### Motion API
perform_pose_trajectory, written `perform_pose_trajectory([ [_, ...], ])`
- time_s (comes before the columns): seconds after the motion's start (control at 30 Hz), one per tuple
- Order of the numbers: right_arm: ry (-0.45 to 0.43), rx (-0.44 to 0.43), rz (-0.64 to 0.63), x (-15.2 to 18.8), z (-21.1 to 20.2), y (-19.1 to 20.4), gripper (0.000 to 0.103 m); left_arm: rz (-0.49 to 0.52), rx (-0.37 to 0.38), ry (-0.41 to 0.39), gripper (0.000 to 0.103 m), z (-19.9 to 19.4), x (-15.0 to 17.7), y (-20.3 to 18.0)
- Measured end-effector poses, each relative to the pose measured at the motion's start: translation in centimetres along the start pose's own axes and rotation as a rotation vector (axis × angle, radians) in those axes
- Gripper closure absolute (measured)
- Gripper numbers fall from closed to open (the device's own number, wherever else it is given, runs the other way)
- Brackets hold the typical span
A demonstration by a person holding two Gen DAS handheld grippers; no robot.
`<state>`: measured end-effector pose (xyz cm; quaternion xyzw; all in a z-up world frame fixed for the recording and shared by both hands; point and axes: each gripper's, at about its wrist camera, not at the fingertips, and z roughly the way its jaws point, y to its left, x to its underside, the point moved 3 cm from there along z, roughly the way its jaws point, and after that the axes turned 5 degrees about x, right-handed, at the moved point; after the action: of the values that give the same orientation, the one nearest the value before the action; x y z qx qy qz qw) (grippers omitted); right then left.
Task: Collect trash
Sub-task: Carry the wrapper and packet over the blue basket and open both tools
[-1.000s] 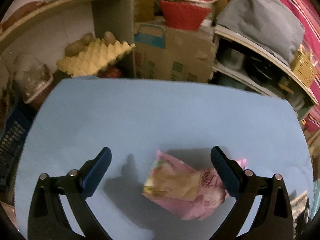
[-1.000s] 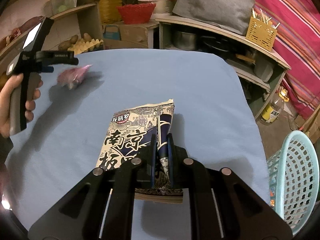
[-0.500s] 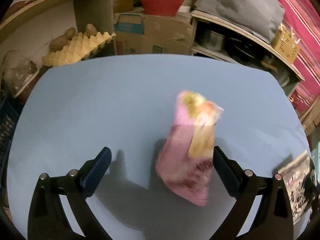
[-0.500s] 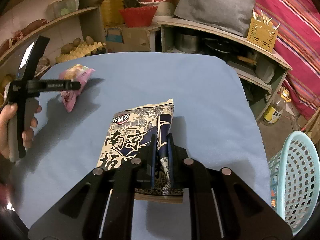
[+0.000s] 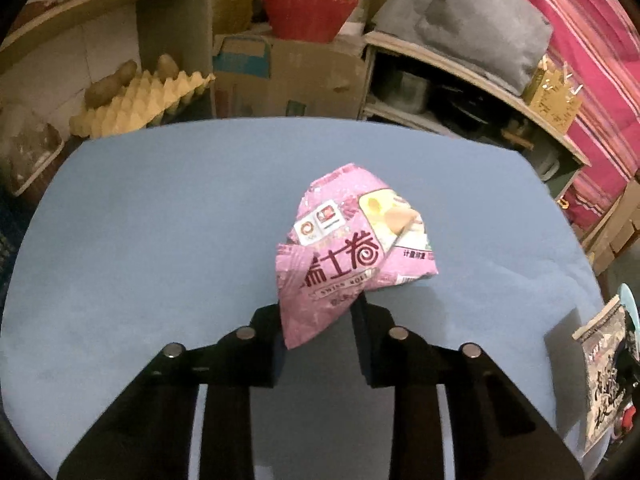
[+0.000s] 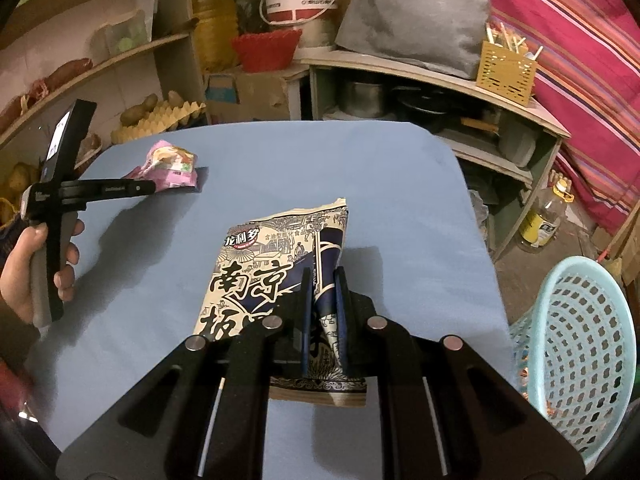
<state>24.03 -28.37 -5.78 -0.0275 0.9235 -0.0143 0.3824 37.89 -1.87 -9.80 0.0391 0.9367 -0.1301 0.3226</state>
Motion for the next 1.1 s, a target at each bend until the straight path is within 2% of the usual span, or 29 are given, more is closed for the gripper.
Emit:
perform_pose_trajectory([
  [0.23,-0.03,-0.012,0.033,-0.2,-1.6,-1.6,0.092,0.012,-0.001,-0.042,0.078,-3.5,-0.5,-1.9],
  [0.47,-0.072,-0.003,0.086,0.0,-4.0,-4.9,0.092,0.07,-0.038,-0.105,0.078,-7.3,0.2,-6.8],
  [0.77,-0.135,0.093,0.203,1.5,-8.0,-13.9,0.092,0.183,-0.035,-0.183,0.078,-10.6,2.8,-15.8],
  [0.97,-0.172,0.223,0.28,3.3,-10.8,-21.7,0.092,0.238,0.029,-0.214,0.078,-11.7,4.9,-22.4],
  [1.1,-0.176,0.296,0.323,4.7,-12.0,-26.2,0.092,0.269,0.086,-0.198,0.078,-11.0,6.4,-27.1],
])
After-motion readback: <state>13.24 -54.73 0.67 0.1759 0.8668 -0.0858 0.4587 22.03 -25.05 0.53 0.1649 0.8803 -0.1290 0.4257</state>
